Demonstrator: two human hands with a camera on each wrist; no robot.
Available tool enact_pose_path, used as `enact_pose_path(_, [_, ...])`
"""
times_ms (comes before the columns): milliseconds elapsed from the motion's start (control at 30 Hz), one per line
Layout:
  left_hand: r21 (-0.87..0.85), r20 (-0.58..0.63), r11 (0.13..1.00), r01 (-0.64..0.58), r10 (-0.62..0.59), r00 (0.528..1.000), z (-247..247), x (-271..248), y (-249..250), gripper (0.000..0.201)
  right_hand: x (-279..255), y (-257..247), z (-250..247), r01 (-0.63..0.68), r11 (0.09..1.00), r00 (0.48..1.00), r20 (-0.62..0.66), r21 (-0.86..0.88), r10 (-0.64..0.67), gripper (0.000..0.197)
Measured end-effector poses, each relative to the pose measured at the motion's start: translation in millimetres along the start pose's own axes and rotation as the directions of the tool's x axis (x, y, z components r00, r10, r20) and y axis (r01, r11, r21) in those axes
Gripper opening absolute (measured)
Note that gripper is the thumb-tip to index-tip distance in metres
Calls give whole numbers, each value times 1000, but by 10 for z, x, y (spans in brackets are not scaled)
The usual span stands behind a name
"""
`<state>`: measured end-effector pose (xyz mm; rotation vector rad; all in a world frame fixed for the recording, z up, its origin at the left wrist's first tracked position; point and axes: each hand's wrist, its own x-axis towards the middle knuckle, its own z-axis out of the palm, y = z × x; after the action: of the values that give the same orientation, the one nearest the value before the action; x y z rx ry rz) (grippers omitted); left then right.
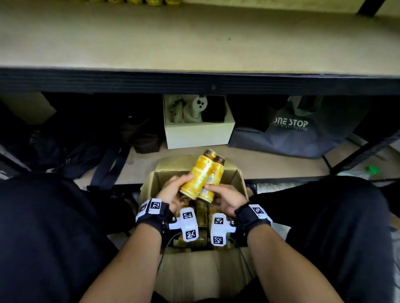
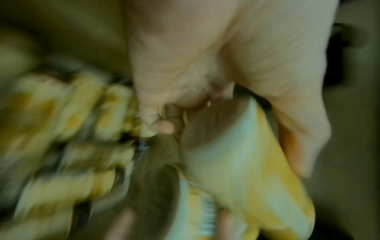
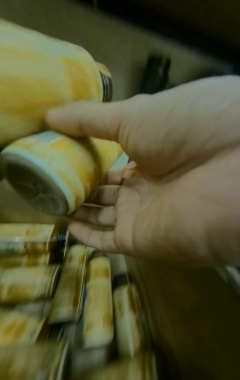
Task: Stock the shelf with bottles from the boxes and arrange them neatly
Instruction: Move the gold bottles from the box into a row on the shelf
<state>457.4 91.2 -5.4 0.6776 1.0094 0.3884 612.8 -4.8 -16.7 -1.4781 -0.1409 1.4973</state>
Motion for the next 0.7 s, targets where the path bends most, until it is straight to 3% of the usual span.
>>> enact_pose_path(133, [138, 56, 964, -226, 221, 974, 102, -258, 376, 26, -239, -352, 135, 189, 982, 980, 73, -19, -188, 41])
enact_pose_path(267, [169, 102, 892, -420, 408, 907, 85, -462, 674, 49, -579, -776, 315, 412, 889, 911, 122, -201, -395, 45])
enact_pose_path(400, [316, 217, 736, -600, 559, 800, 102, -664, 1032, 54, -1072, -1197, 521, 598, 703, 800, 244, -385, -548, 42])
enact_pose_path(533, [453, 330, 584, -674, 592, 735, 258, -897, 1332, 47, -1497, -1556, 696, 740, 528, 670, 382, -417, -637, 46])
enact_pose_path(600, [391, 319, 586, -710, 637, 702, 350, -1003, 1411, 48, -1647, -1721, 753, 791, 470, 609, 427, -391, -669, 48])
enact_pose_path(700, [268, 242, 577, -771, 734, 634, 495, -1175, 1591, 59, -1770, -1918, 804, 842, 458, 539, 423, -284, -729, 49])
